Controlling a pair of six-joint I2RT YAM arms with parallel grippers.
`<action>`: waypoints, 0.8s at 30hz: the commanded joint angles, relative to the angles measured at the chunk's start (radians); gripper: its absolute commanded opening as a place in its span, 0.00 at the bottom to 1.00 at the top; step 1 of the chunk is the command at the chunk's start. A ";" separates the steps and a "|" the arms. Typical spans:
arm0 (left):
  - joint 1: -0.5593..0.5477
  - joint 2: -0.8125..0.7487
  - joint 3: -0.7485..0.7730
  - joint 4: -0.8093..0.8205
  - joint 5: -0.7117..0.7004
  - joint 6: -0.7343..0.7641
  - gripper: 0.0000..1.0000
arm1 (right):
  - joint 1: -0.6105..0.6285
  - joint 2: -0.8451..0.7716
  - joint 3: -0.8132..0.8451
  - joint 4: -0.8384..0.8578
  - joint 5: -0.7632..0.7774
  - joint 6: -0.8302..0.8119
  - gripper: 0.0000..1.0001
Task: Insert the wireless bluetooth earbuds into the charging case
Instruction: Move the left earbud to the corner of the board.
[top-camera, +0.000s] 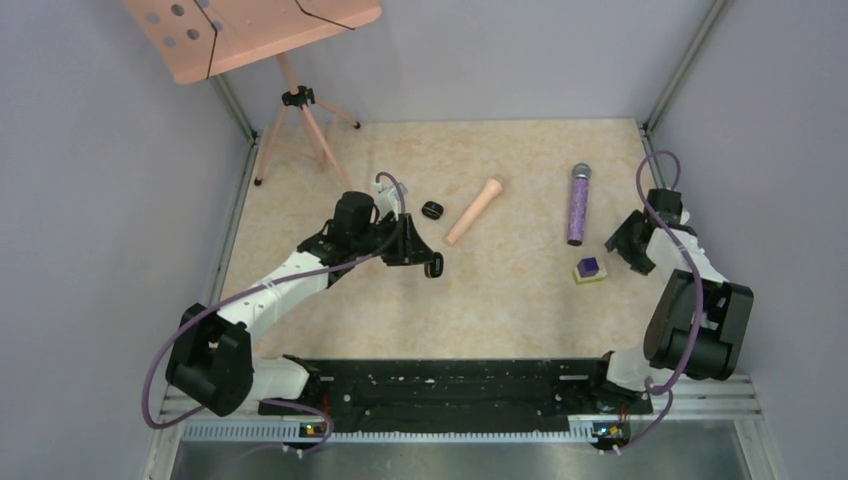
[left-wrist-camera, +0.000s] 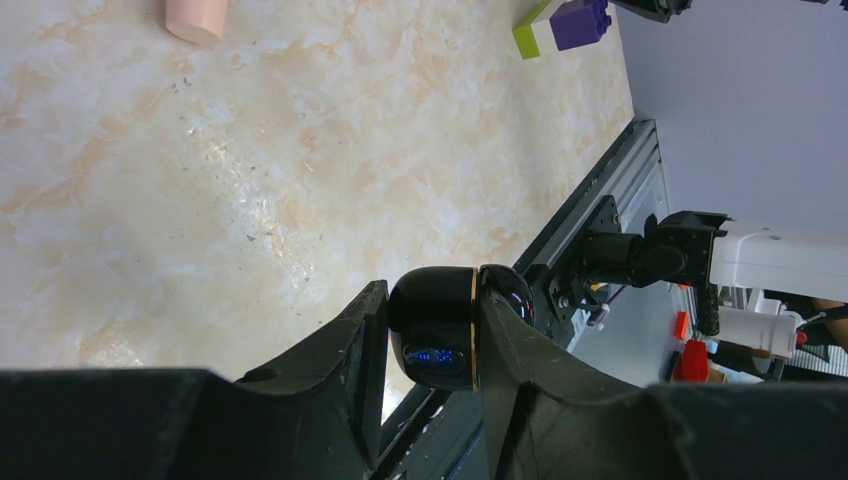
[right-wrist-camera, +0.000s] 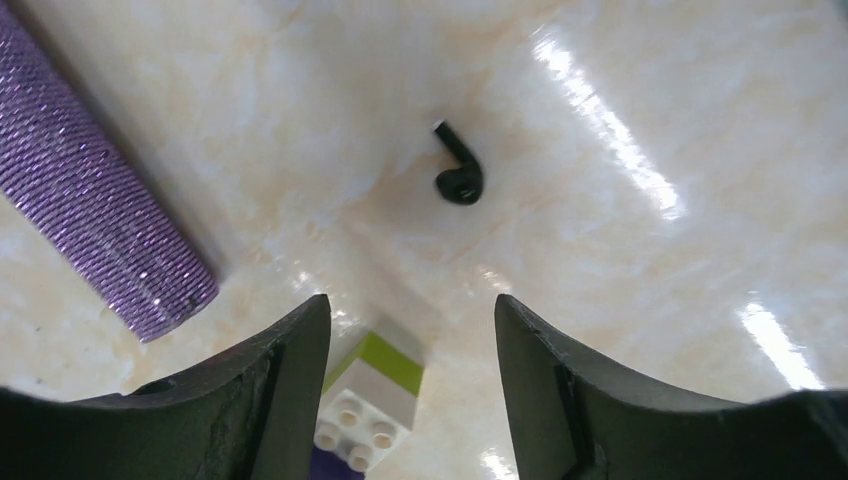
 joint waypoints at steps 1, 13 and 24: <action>0.004 -0.012 0.026 0.014 -0.008 0.022 0.00 | -0.015 0.006 0.069 -0.010 0.165 -0.055 0.62; 0.008 0.012 0.041 -0.003 -0.026 0.031 0.00 | -0.045 0.159 0.106 0.053 0.145 -0.090 0.59; 0.016 0.029 0.040 0.007 0.012 0.029 0.00 | -0.052 0.242 0.111 0.098 0.132 -0.086 0.47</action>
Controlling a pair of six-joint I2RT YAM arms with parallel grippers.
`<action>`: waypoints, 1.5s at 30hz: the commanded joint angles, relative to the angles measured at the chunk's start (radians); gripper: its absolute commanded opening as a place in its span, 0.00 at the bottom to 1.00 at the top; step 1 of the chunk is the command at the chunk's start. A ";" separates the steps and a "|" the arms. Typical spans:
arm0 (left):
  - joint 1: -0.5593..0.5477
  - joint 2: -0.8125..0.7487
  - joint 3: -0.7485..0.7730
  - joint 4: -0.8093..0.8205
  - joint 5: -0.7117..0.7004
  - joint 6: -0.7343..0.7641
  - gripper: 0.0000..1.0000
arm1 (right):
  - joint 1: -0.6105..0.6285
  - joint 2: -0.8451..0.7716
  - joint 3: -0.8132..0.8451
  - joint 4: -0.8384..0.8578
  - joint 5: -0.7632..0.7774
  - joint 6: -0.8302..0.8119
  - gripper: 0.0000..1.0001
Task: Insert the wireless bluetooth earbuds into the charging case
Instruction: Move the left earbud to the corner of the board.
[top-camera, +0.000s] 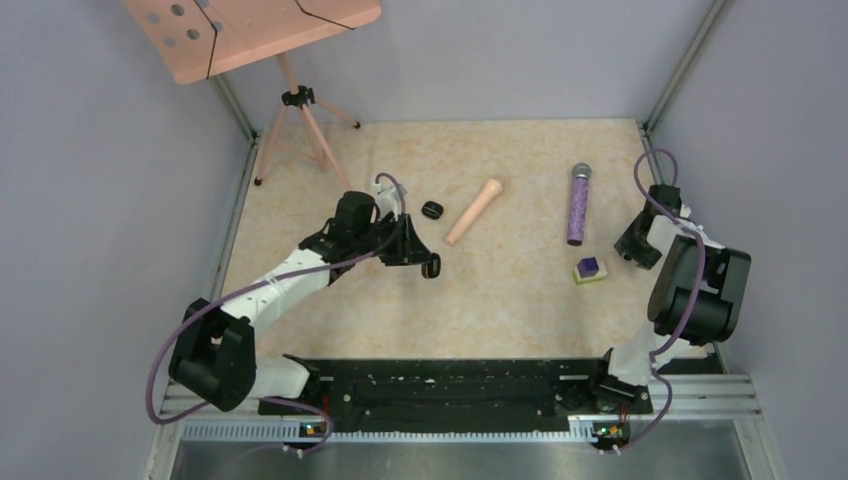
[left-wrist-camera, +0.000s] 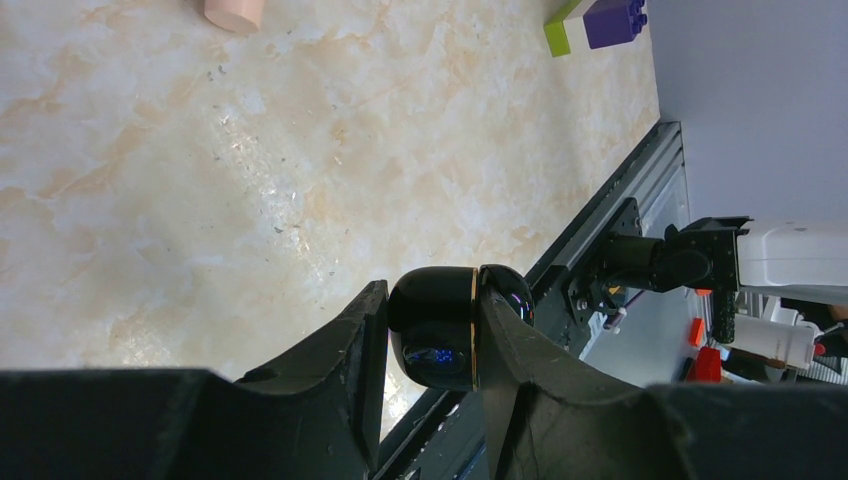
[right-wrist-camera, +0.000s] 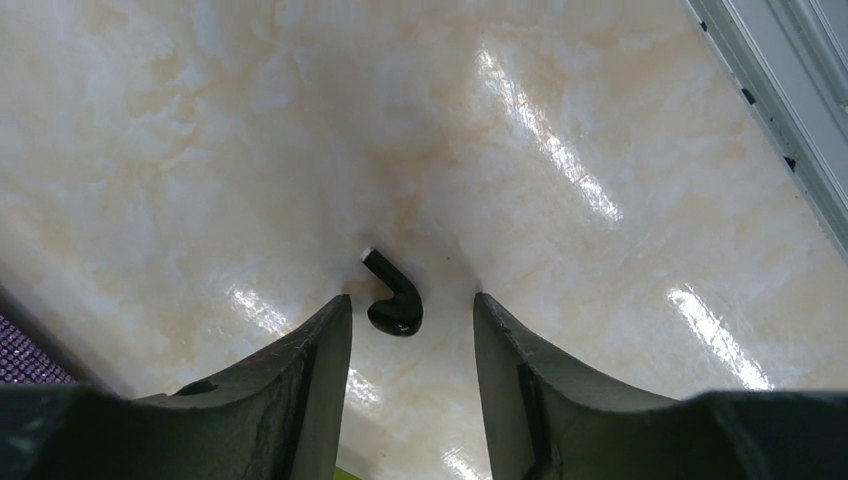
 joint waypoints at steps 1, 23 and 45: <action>0.007 0.007 0.035 0.034 0.033 0.006 0.00 | -0.008 0.035 0.016 0.033 0.001 -0.005 0.45; 0.006 0.027 0.044 0.028 0.028 0.008 0.00 | -0.008 0.013 -0.007 0.032 -0.071 0.001 0.29; 0.006 0.033 0.046 0.028 0.025 0.011 0.00 | -0.008 -0.031 -0.032 0.020 -0.126 -0.006 0.08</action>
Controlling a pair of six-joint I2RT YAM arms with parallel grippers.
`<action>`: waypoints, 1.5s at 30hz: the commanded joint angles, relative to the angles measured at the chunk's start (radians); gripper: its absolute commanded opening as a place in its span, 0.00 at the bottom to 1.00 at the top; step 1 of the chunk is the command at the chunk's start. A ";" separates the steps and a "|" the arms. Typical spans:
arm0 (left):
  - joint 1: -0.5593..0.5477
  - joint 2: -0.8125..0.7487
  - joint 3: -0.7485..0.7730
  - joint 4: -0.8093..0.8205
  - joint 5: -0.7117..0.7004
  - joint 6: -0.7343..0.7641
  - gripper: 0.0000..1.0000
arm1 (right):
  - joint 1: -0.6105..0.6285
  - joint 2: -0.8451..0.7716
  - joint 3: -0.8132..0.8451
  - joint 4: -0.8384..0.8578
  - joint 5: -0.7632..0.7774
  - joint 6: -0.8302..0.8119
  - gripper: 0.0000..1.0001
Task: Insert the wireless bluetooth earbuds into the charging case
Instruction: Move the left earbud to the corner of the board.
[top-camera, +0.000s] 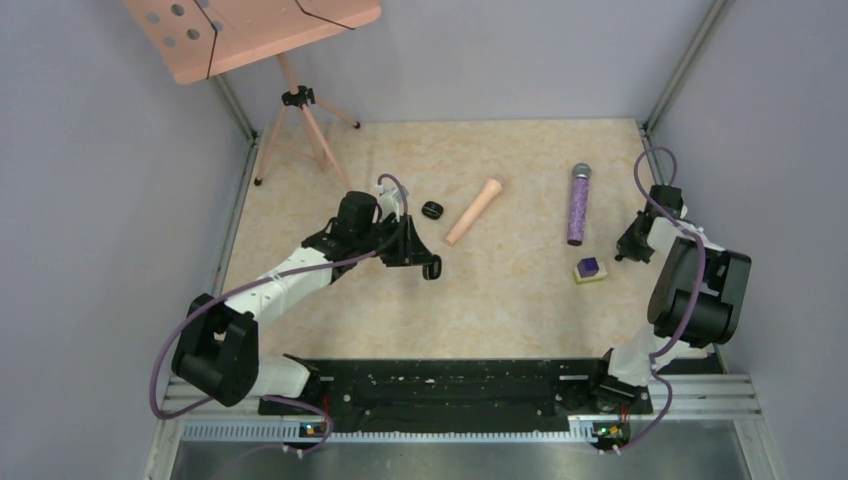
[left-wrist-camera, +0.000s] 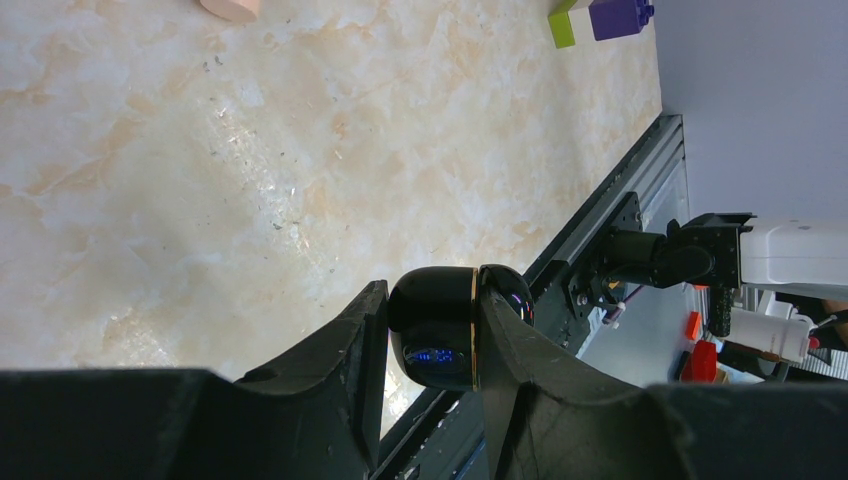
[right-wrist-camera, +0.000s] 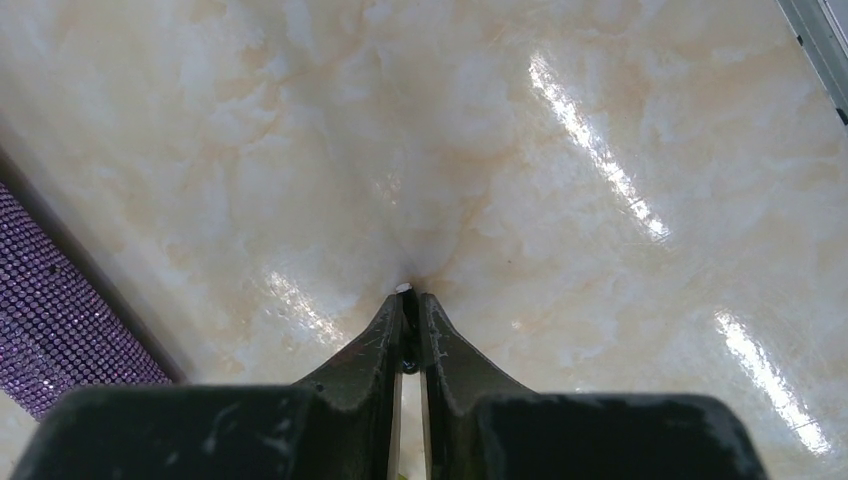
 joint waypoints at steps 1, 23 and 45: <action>0.004 0.006 0.043 0.026 0.009 0.010 0.00 | -0.005 -0.017 -0.017 -0.030 -0.028 -0.003 0.11; 0.004 0.010 0.046 0.028 0.017 0.009 0.00 | 0.032 -0.055 -0.040 -0.068 -0.036 -0.019 0.26; 0.005 0.010 0.042 0.031 0.016 0.009 0.00 | 0.064 -0.099 0.006 -0.122 -0.057 -0.027 0.16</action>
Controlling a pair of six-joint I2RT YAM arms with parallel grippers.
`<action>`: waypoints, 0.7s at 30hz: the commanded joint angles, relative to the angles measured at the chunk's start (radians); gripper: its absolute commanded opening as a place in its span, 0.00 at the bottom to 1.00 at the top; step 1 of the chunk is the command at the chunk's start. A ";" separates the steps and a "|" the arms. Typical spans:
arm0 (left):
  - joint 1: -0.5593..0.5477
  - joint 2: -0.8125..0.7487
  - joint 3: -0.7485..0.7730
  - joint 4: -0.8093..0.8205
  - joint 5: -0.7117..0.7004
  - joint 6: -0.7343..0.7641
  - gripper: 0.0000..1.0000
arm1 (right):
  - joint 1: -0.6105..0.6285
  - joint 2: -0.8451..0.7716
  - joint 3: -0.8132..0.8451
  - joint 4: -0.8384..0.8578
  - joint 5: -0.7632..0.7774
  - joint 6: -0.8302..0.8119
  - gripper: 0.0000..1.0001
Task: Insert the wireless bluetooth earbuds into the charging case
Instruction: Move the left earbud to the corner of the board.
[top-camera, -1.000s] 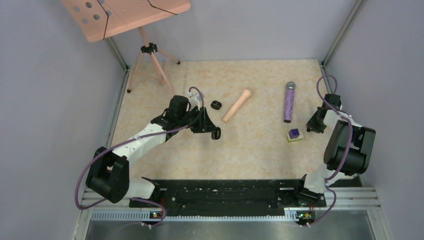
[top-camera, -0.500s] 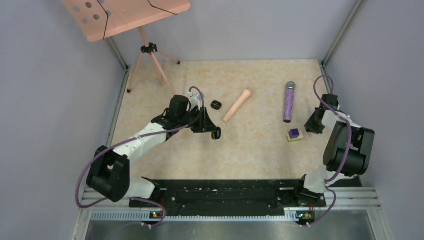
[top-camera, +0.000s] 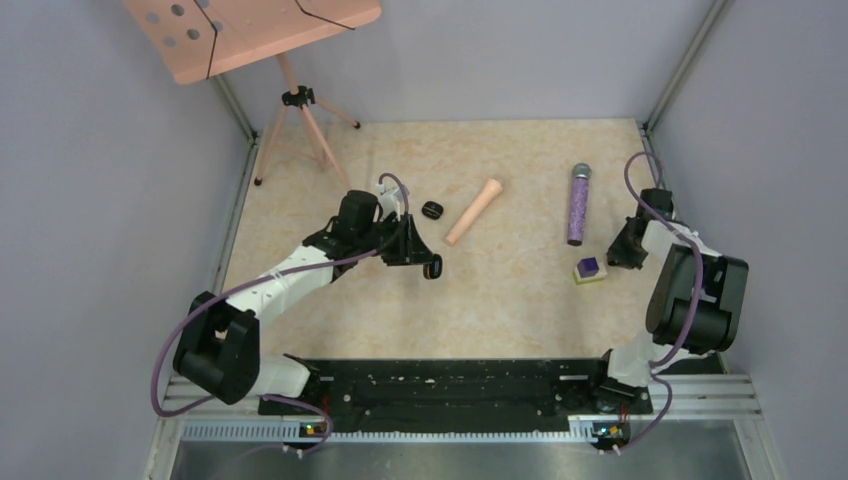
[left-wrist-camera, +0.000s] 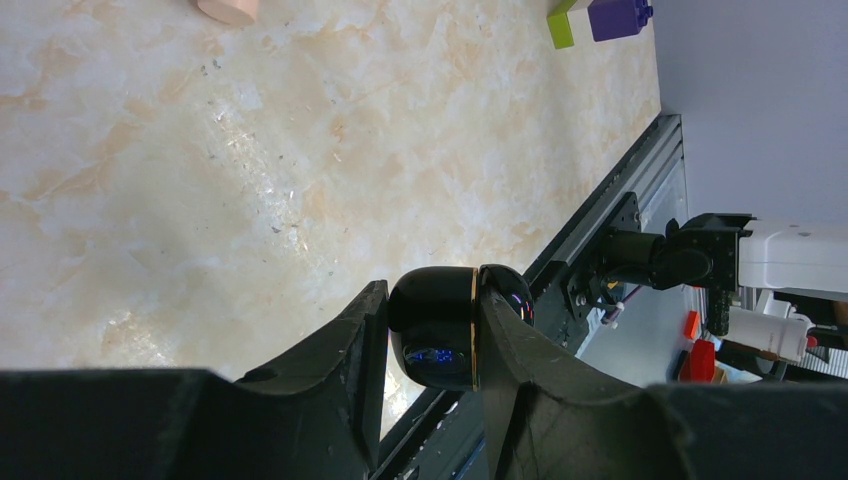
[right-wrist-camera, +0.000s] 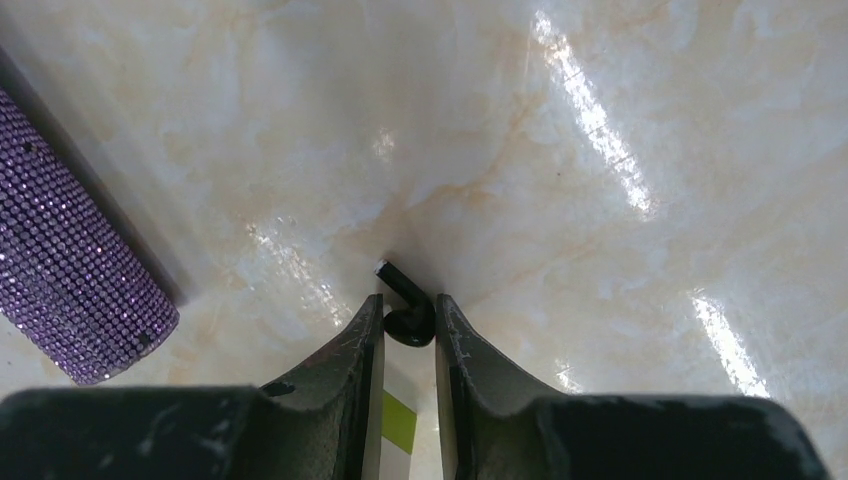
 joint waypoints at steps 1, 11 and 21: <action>0.005 -0.002 0.033 0.031 0.012 0.009 0.00 | 0.017 -0.060 0.054 -0.069 -0.035 -0.006 0.16; 0.004 -0.008 0.039 0.021 -0.004 0.012 0.00 | 0.097 -0.183 0.171 -0.182 -0.089 0.001 0.14; 0.012 -0.021 0.049 -0.014 -0.067 -0.002 0.00 | 0.494 -0.158 0.263 -0.219 -0.064 0.102 0.15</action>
